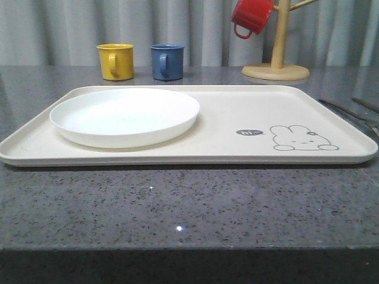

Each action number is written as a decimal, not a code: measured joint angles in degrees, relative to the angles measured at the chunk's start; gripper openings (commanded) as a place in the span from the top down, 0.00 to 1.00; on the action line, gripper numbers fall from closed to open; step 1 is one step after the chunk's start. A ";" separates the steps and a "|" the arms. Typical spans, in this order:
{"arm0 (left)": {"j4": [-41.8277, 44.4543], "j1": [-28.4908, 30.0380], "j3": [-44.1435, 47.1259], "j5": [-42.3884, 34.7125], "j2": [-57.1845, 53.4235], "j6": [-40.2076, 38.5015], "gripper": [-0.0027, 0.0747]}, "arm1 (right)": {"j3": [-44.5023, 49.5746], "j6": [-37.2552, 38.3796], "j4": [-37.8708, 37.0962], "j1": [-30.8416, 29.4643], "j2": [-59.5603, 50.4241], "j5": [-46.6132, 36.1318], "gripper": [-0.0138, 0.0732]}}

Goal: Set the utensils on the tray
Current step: 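Lift the white plate onto the tray end nearest the left gripper, release, then grasp the steel fork beside the tray with the right gripper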

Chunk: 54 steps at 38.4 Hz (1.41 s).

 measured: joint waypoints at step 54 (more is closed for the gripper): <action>-0.04 0.00 0.00 0.00 0.00 0.00 0.99 | -37.10 -0.97 -1.76 6.20 72.31 24.25 0.79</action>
